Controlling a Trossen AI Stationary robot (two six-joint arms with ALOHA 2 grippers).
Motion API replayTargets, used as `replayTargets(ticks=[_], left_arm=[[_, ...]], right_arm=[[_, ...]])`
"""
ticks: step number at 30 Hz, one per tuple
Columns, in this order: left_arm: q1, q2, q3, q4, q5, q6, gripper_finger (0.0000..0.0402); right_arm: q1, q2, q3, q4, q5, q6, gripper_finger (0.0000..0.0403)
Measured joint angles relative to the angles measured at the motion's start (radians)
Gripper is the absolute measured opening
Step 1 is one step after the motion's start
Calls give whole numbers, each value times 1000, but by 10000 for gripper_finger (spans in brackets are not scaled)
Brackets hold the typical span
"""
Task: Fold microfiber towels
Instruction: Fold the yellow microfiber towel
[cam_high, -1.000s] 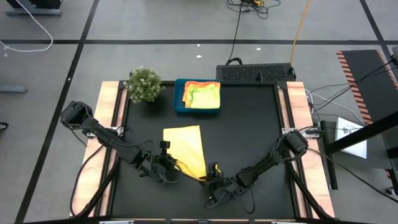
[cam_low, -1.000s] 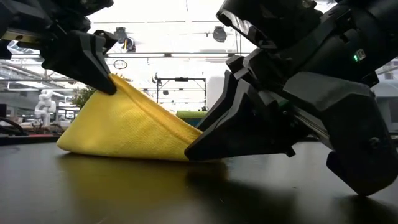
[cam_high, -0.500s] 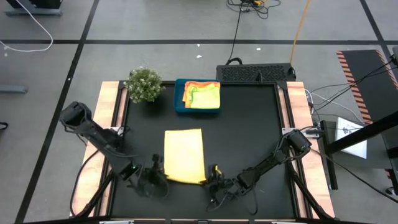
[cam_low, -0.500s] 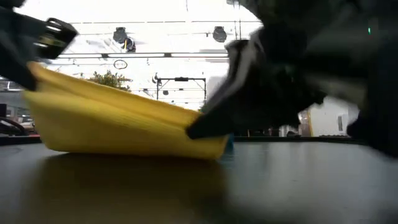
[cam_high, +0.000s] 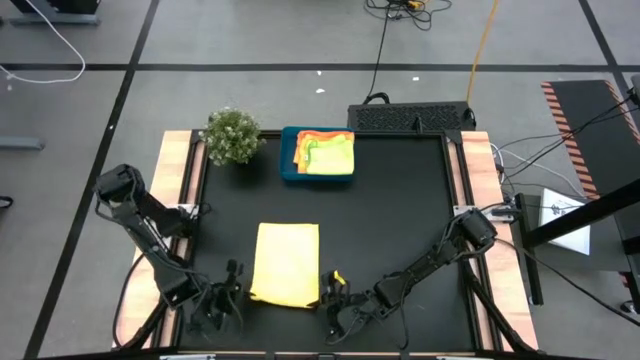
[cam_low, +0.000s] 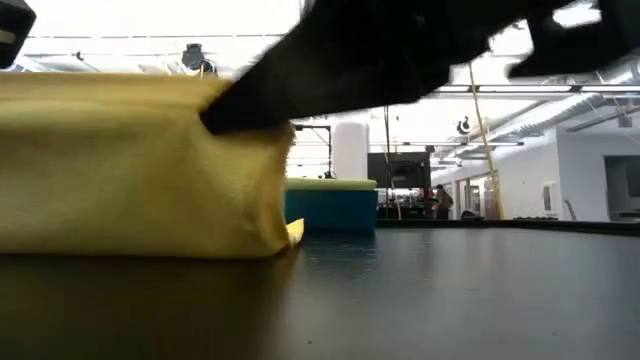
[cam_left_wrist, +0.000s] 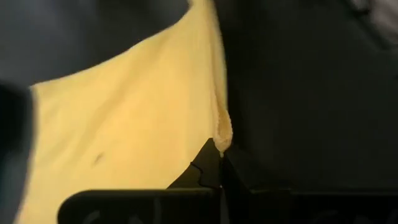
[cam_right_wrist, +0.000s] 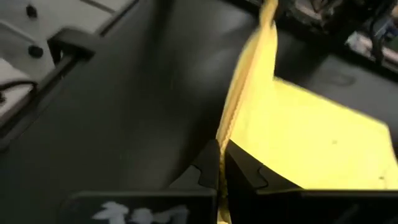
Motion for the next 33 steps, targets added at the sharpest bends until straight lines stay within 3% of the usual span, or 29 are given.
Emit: replayTargets(ticks=[9,15,24,29,33], left_arm=[[5,-12,0,-265,-106,-180,0],[56,-21,0,-485,-248,-288,0],[197,-21,-1,-465,-243,-148,0],[207,-21,-1,-460,-237,-135,0],[219,-28,-1,-464,-264,-114,0]], right_arm=[[-102,-4,1,0,74,-37,0],[-160,-19,1,-70,160,-19,0],[-211,-21,1,-104,196,19,0],[-181,-29,1,-95,224,6,0],[-169,-36,1,-104,315,3,0]])
